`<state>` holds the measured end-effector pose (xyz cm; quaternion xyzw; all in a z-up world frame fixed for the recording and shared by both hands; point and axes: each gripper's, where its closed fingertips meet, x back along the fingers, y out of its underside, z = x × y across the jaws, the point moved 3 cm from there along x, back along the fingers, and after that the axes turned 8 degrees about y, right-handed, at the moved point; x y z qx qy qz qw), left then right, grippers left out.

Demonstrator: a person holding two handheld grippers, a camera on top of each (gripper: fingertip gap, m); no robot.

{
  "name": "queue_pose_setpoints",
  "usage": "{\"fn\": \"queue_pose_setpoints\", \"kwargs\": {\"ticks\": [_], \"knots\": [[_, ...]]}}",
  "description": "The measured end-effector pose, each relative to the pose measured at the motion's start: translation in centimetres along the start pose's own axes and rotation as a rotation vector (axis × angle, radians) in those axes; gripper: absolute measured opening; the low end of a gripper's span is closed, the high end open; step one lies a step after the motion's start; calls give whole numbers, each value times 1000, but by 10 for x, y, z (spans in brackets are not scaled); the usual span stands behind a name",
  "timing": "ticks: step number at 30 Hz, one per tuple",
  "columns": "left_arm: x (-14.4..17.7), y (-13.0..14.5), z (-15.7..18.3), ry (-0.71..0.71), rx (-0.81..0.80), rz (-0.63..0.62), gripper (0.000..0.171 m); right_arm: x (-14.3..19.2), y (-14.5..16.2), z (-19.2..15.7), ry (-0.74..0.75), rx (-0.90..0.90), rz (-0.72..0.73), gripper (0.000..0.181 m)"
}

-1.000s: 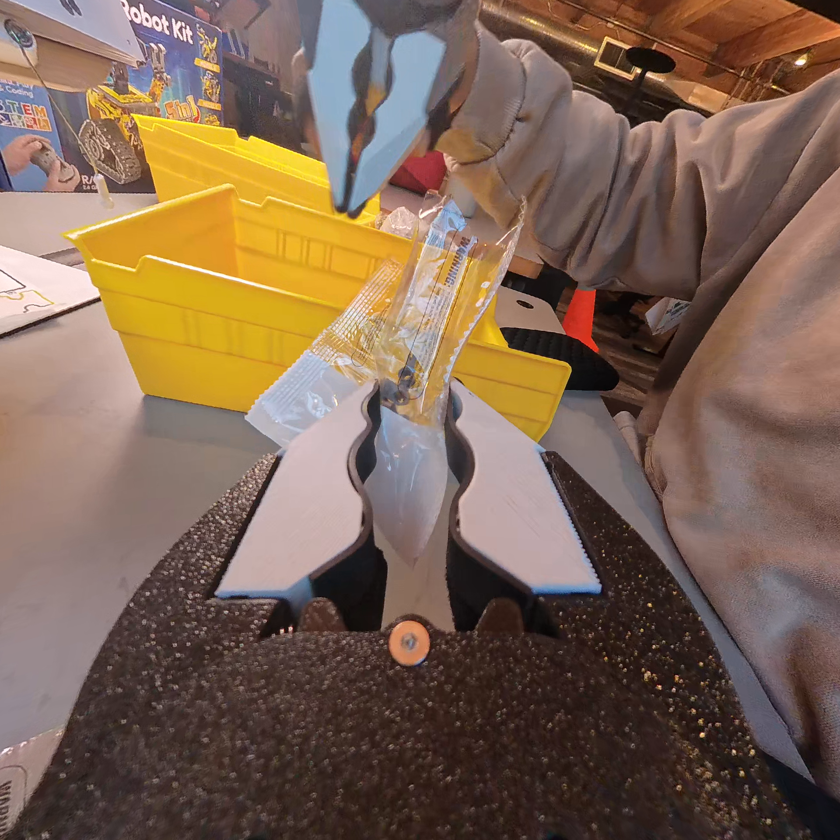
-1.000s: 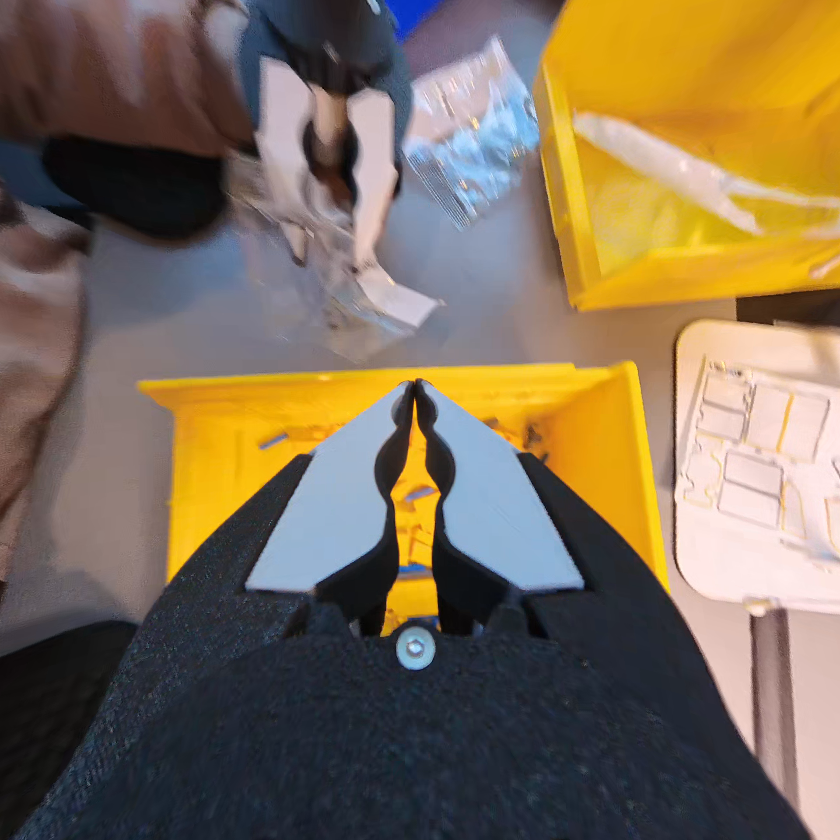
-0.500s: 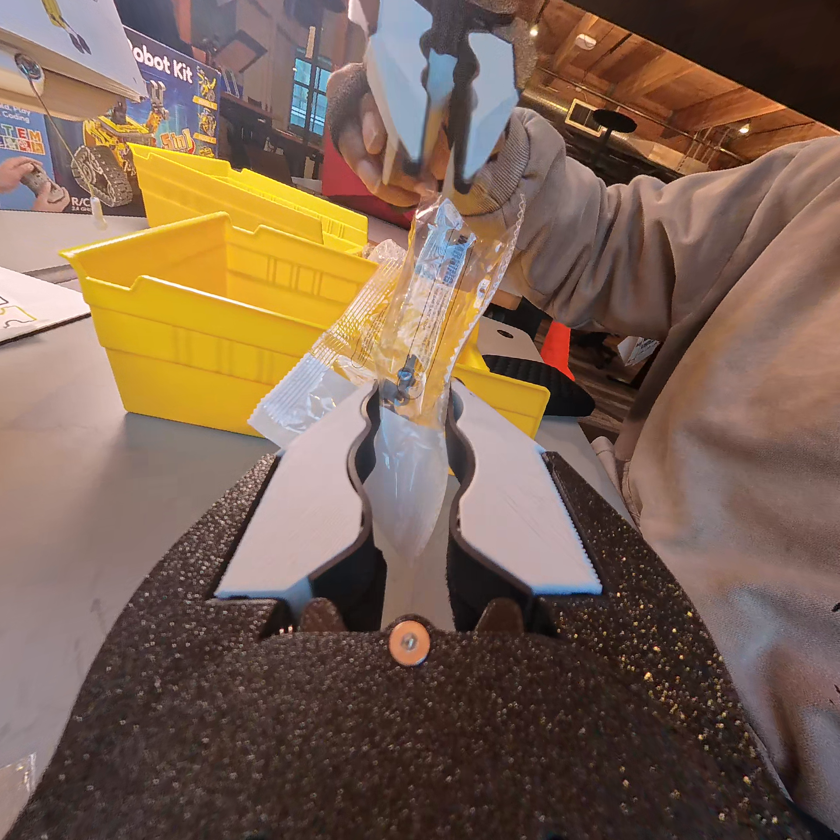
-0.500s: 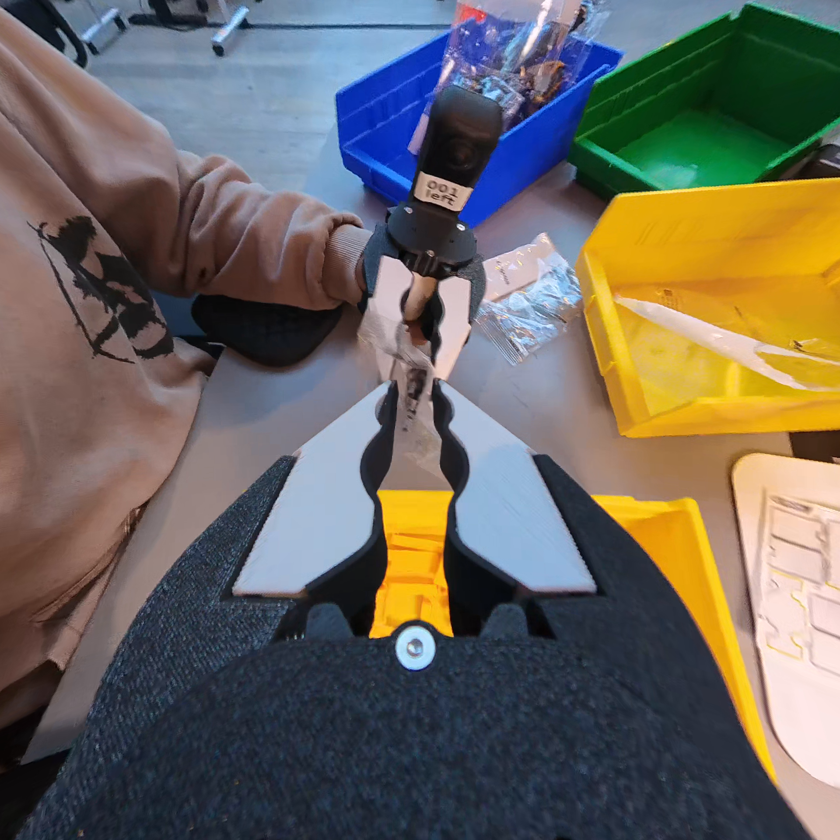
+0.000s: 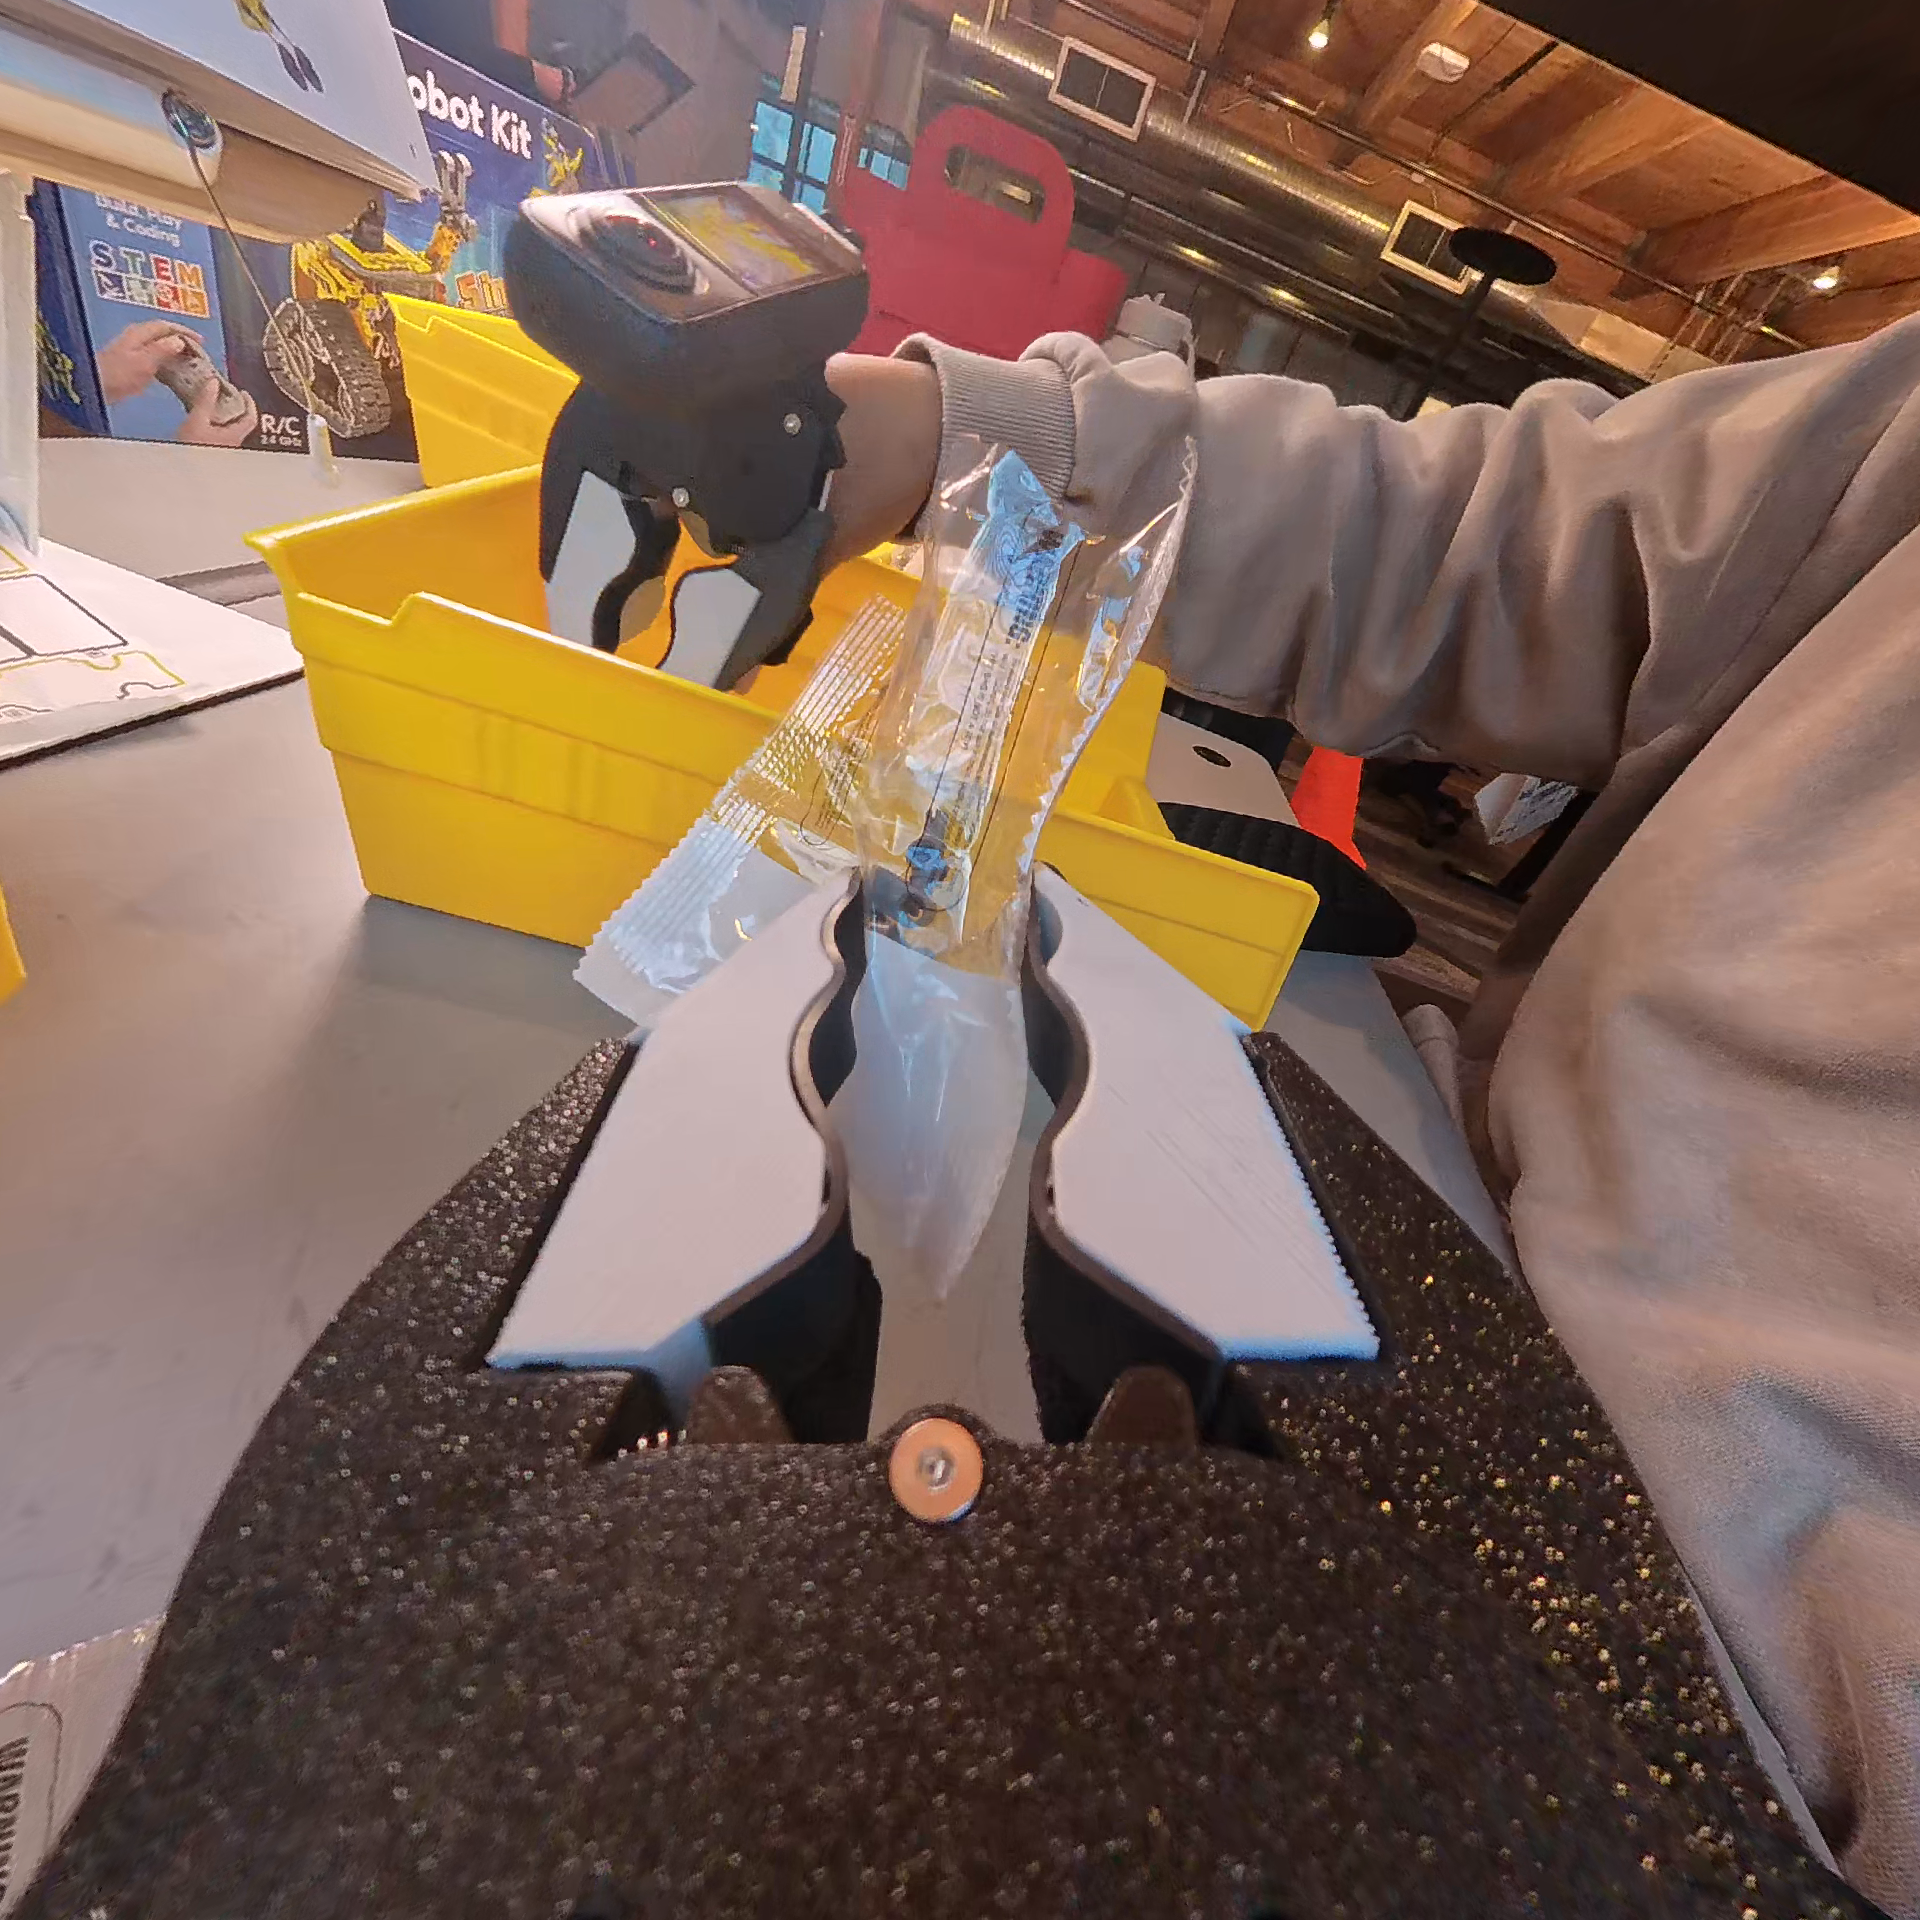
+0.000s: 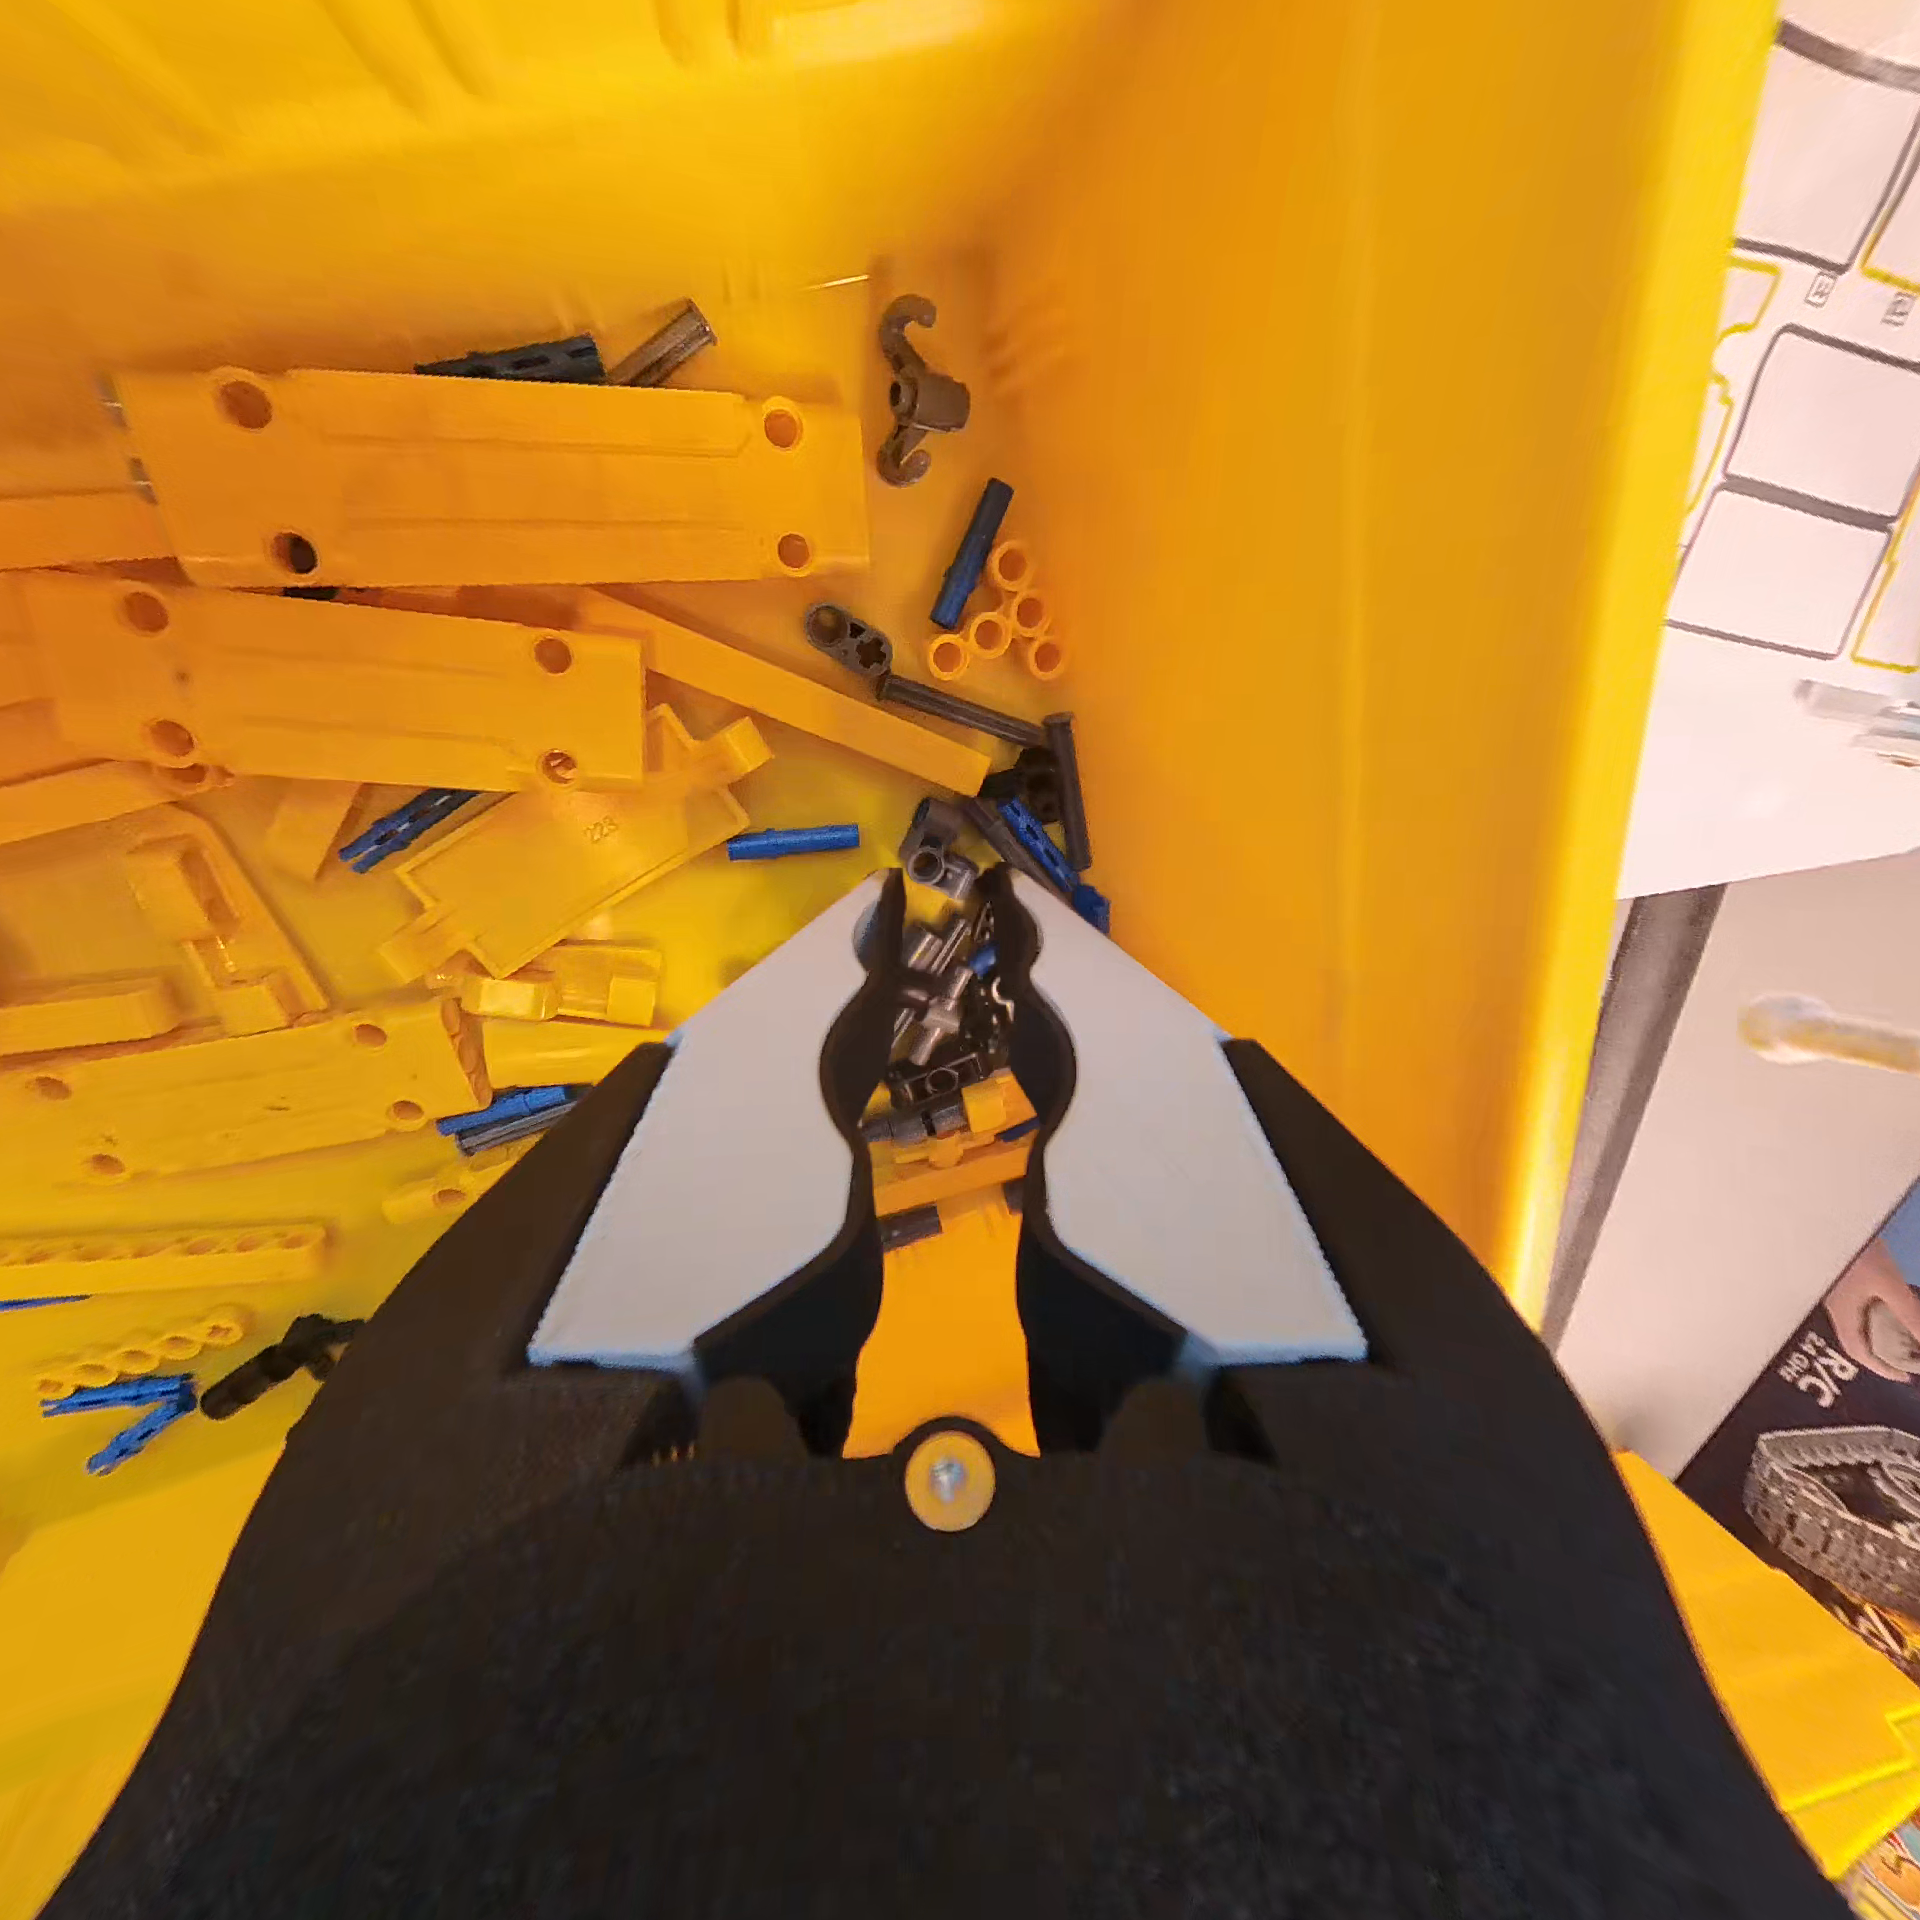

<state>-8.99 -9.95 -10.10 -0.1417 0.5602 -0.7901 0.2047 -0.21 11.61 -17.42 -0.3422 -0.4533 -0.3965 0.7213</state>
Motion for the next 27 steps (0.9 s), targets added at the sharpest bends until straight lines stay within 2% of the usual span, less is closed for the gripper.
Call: {"fn": "queue_pose_setpoints", "kwargs": {"ticks": [7,9,11,15,19,21,23,27], "knots": [[-1,2,-1,9,5,-11,27,-3,-3,-3,-83,6,-18,13],[-1,3,-1,9,6,-14,27,1,-4,-5,-99,8,5,5],[-2,3,-1,5,8,-17,27,22,-17,-9,-135,-10,119,6],[-2,6,-4,3,20,-21,27,99,-64,-19,-167,-13,424,5],[-3,7,-5,3,26,-26,27,159,-102,-52,-270,67,629,6],[-3,7,-4,3,21,-24,27,168,-112,-71,-316,120,647,6],[-4,6,-2,10,18,-19,27,163,-118,-79,-304,149,631,7],[-3,3,0,10,11,-11,27,167,-119,-71,-315,103,685,17]]}}
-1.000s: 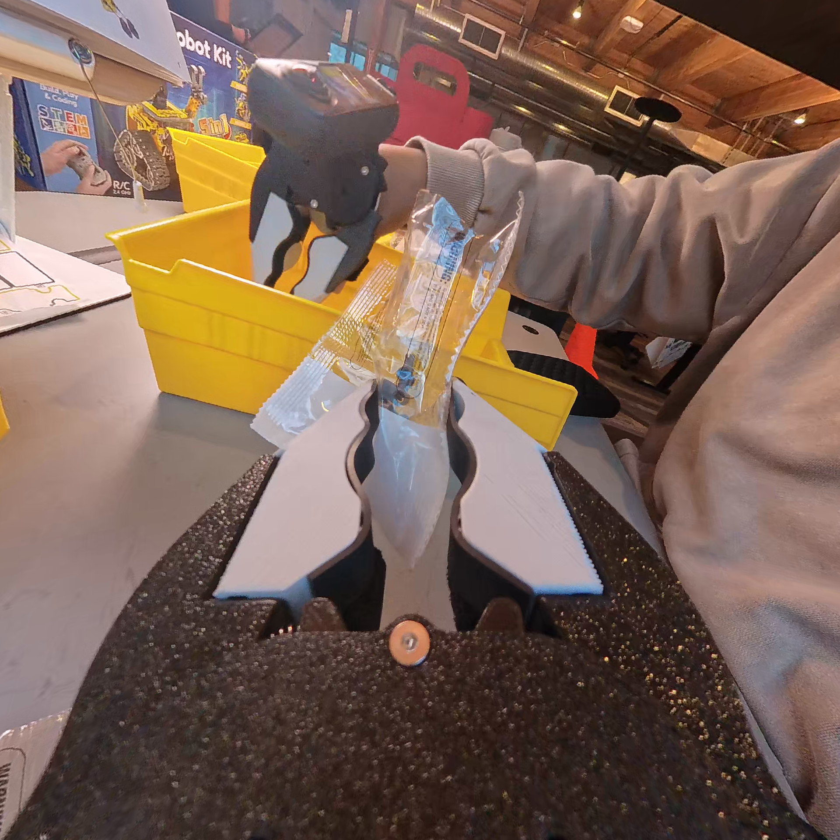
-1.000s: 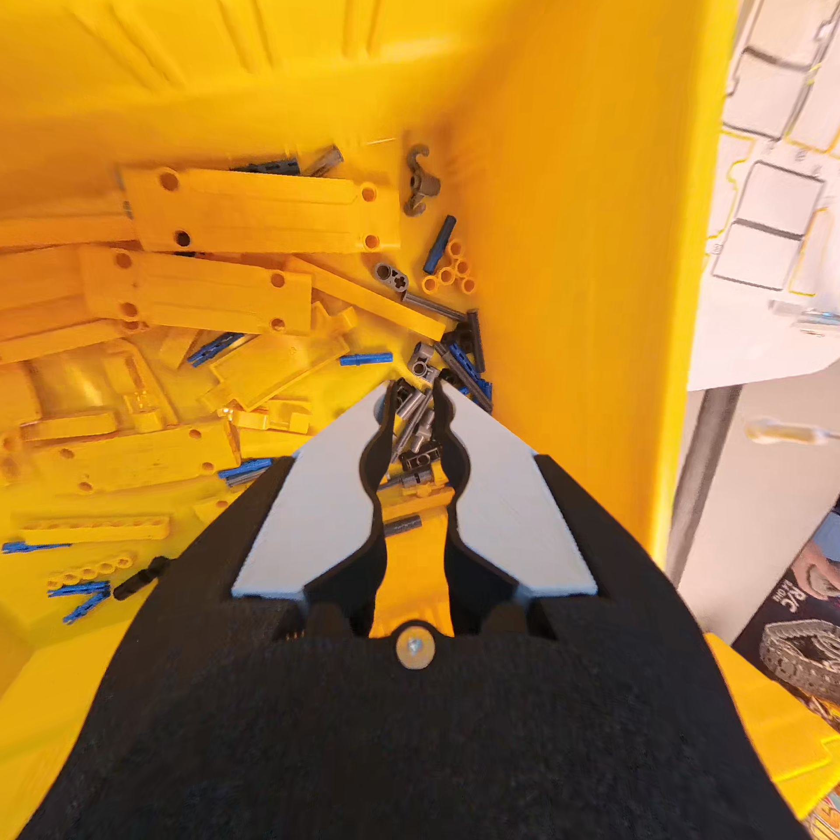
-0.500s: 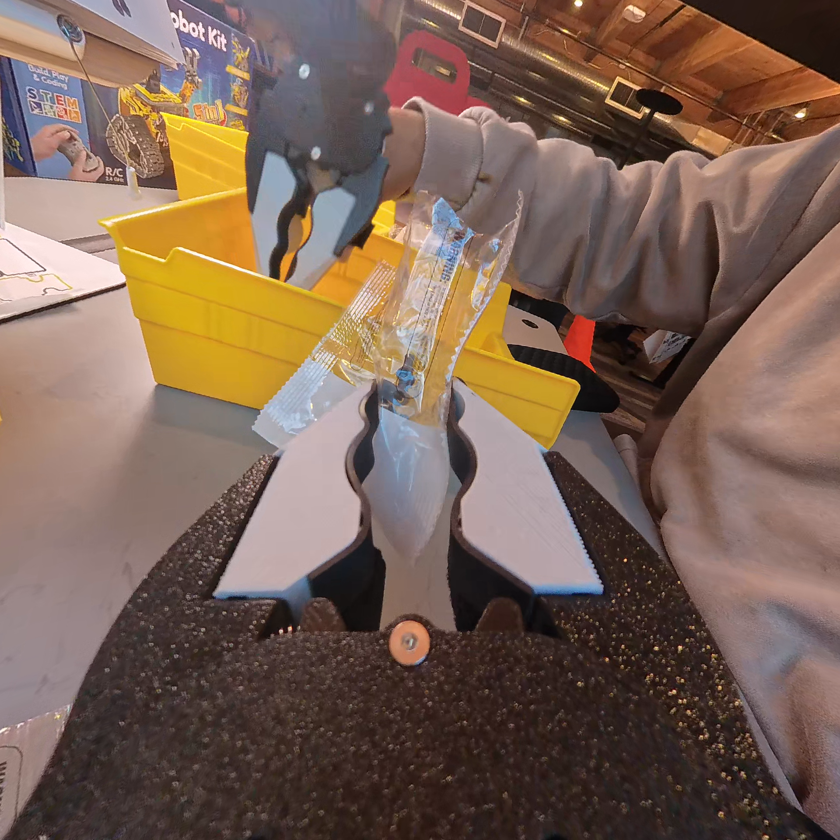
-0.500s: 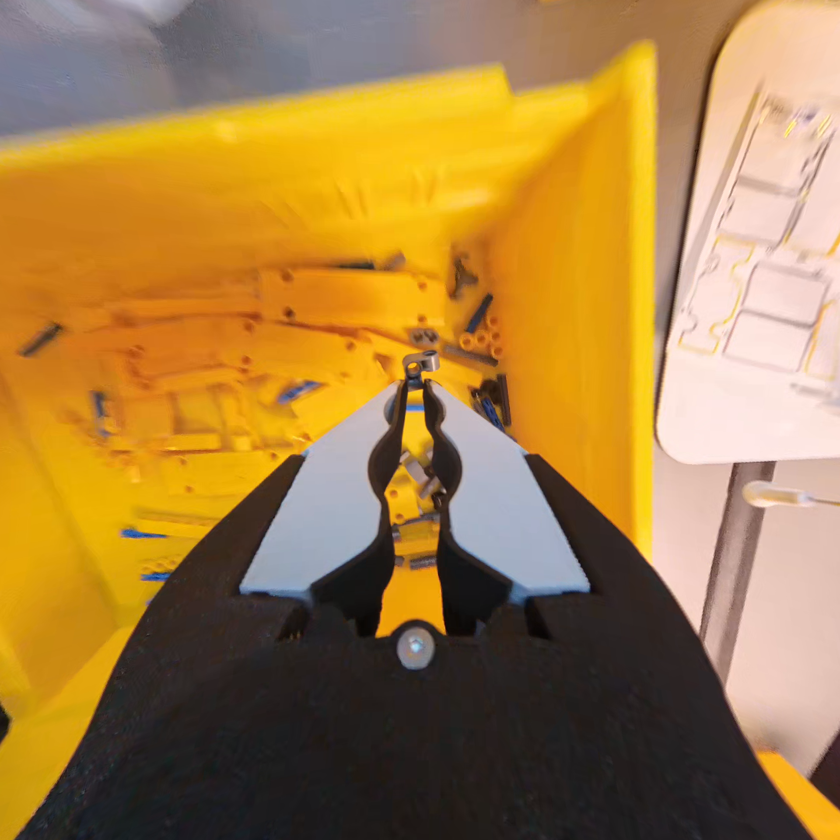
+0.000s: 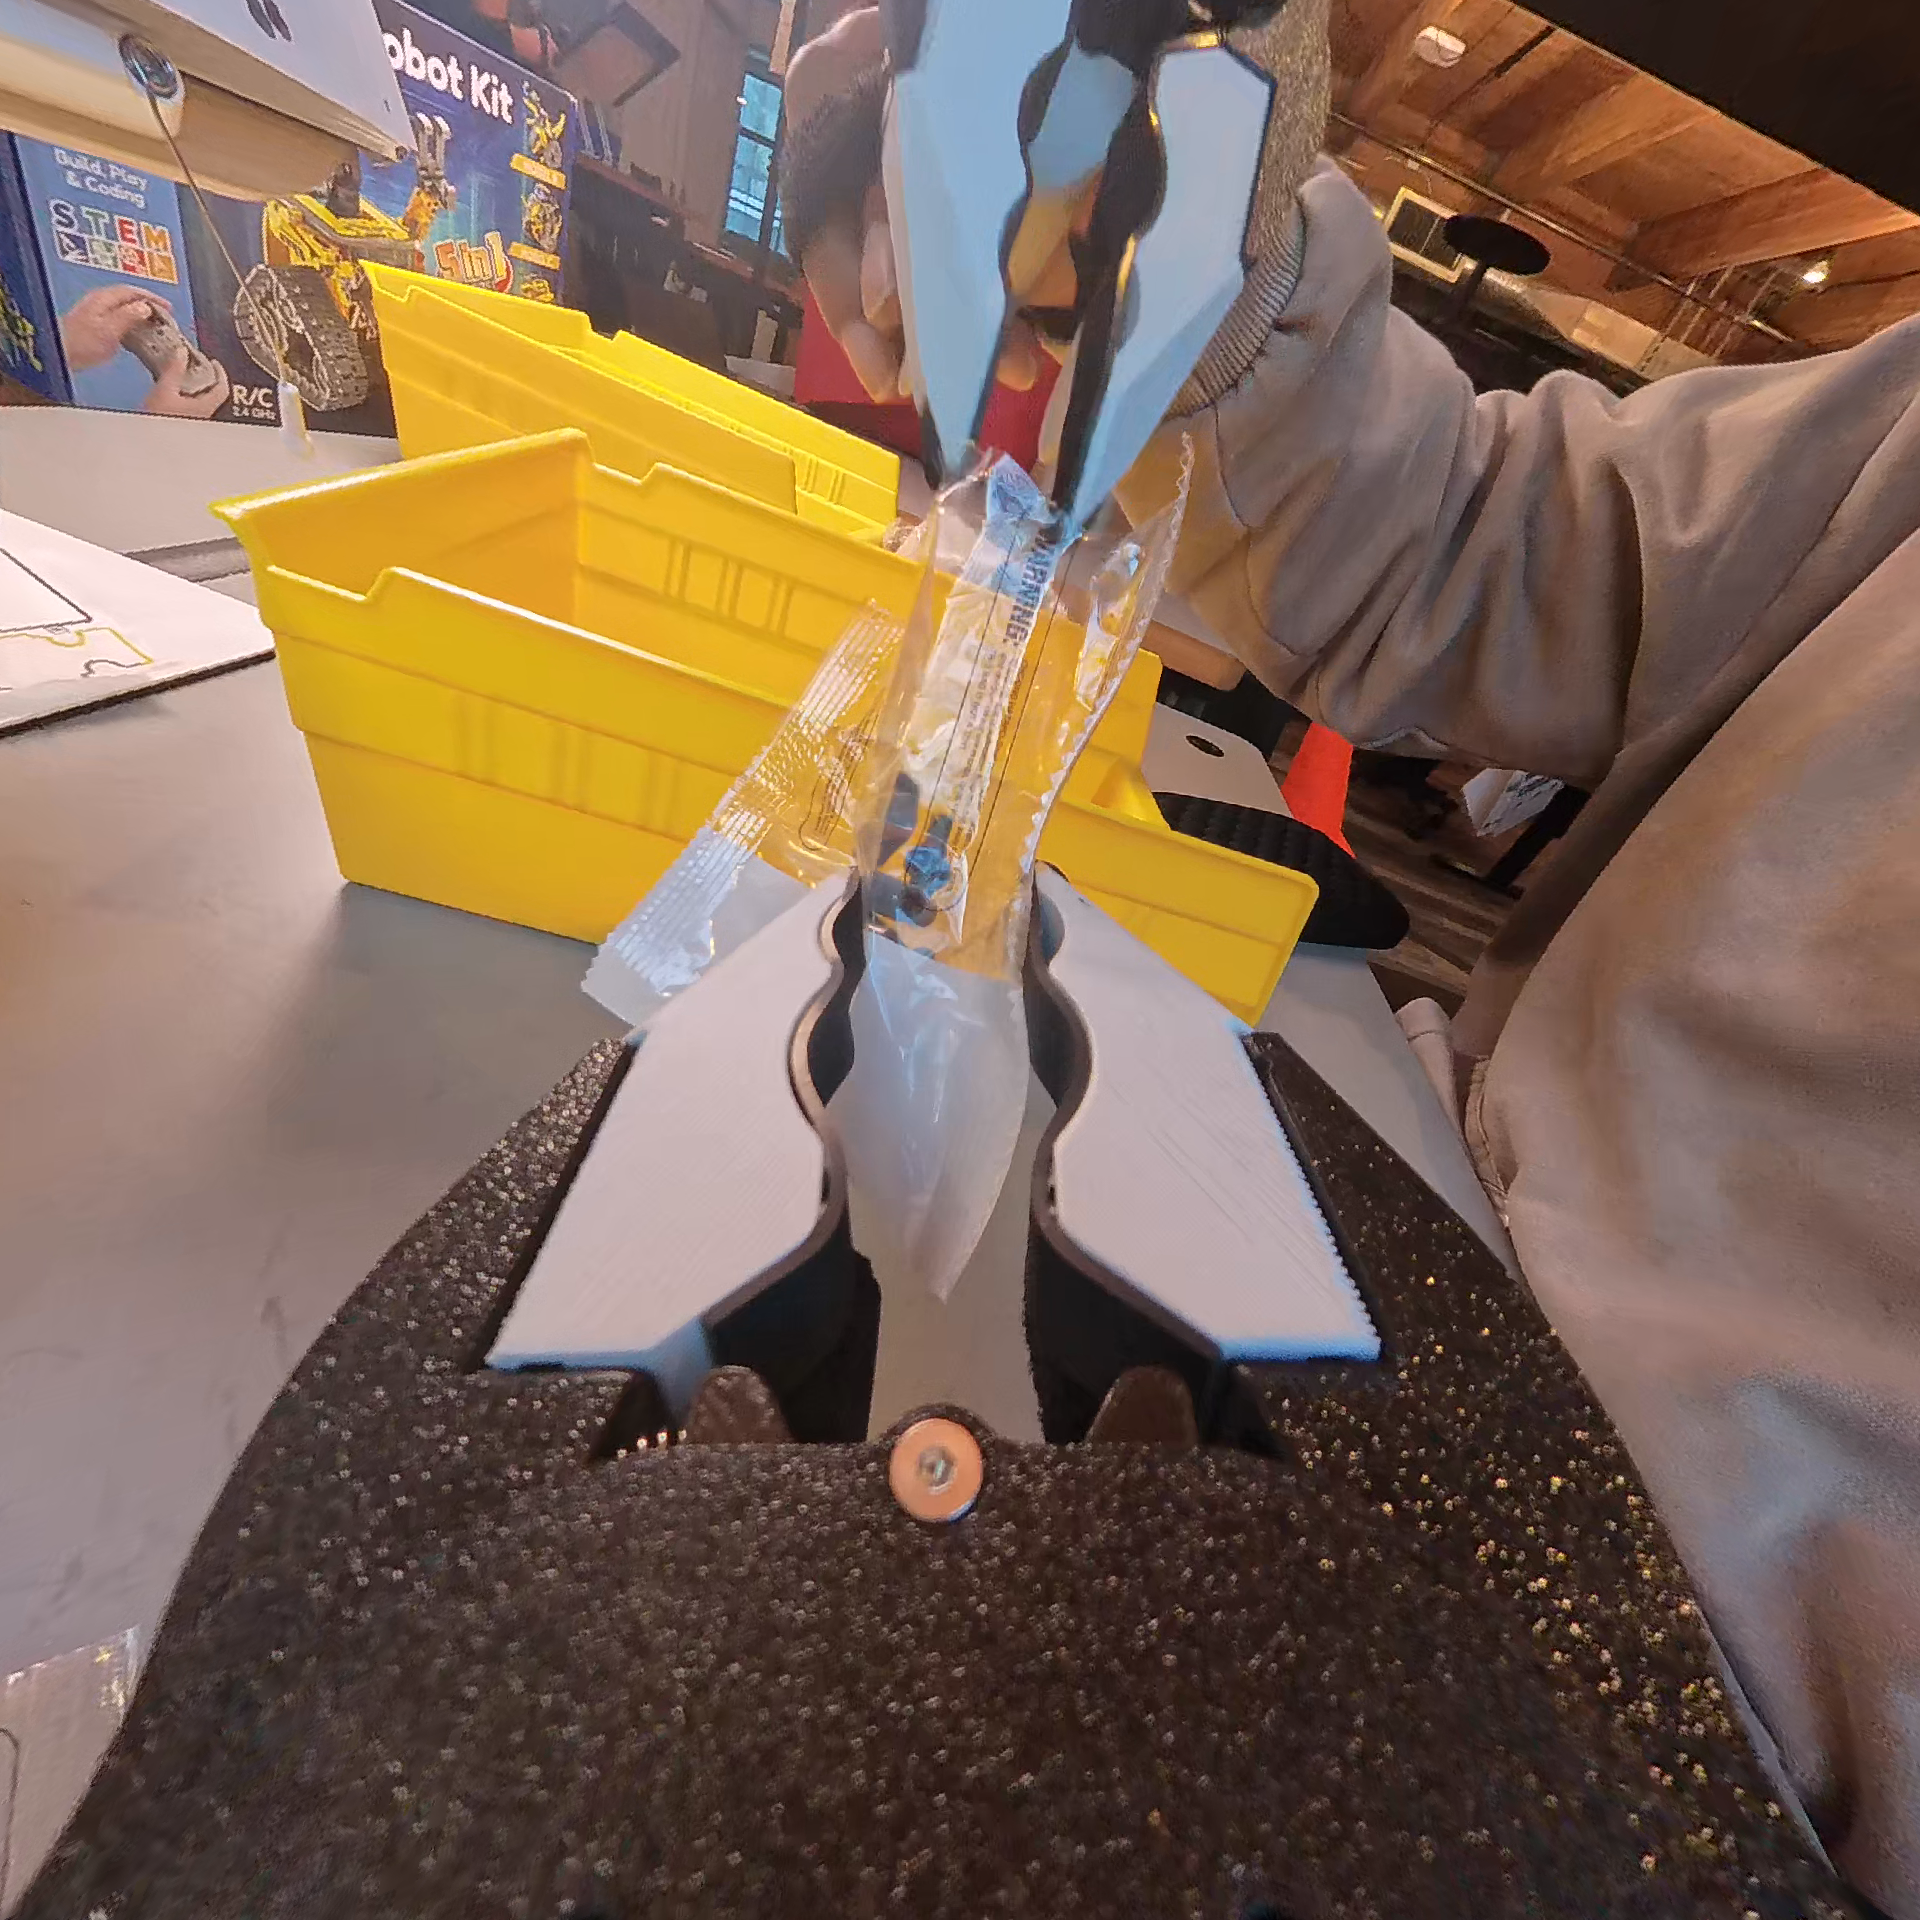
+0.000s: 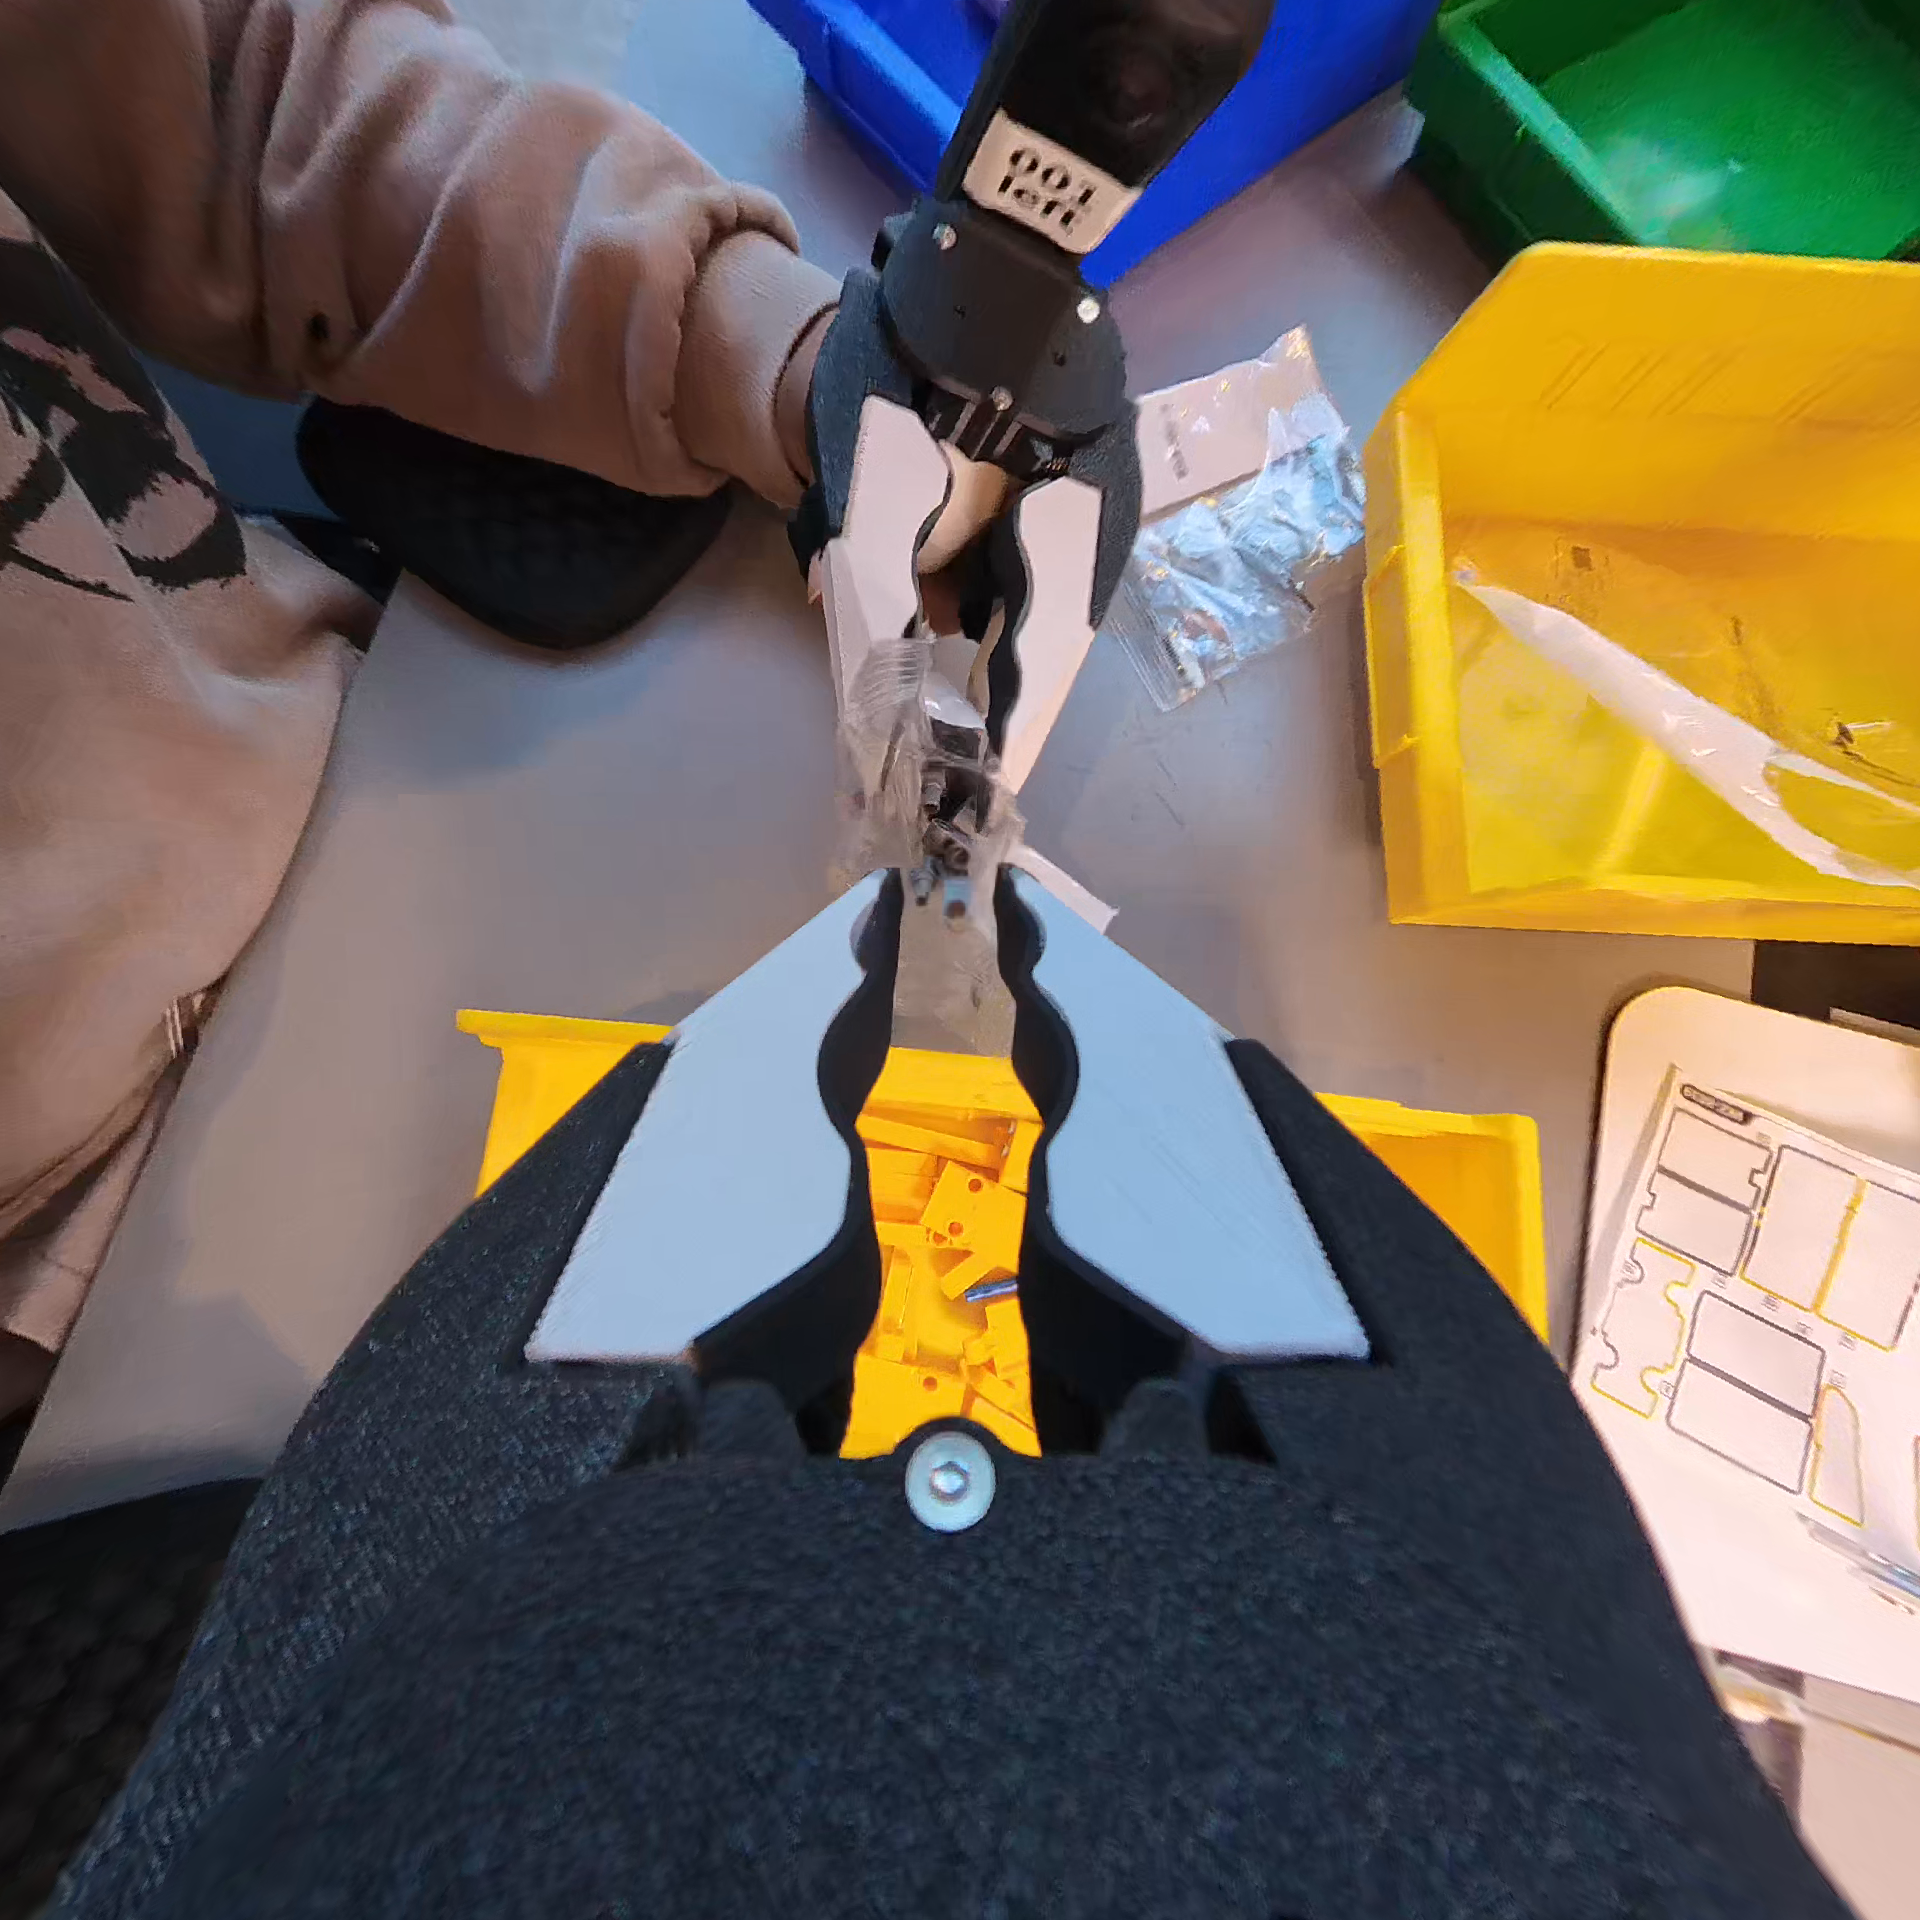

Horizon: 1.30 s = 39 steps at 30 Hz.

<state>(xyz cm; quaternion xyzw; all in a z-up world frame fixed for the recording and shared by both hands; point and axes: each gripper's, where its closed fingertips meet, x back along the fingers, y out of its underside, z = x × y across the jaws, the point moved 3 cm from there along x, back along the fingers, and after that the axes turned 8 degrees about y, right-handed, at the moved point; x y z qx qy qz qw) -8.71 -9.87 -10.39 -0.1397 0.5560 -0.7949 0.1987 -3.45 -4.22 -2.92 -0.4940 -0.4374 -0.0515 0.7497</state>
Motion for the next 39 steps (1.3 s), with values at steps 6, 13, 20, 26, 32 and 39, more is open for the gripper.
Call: {"fn": "queue_pose_setpoints", "kwargs": {"ticks": [6,13,20,26,32,39], "knots": [[2,-3,-1,-1,0,10,27,17,77,75,275,-47,-275,16],[2,-1,-2,-13,-5,0,27,-23,199,98,268,57,-759,13],[1,1,-4,-9,2,-9,27,-31,202,104,279,77,-798,12],[0,3,-4,-2,6,-17,27,-31,200,90,159,-15,-768,4],[0,4,-4,-1,10,-21,27,-31,201,92,153,-50,-739,5],[0,5,-4,3,13,-20,28,-28,178,82,104,-108,-590,3]]}}
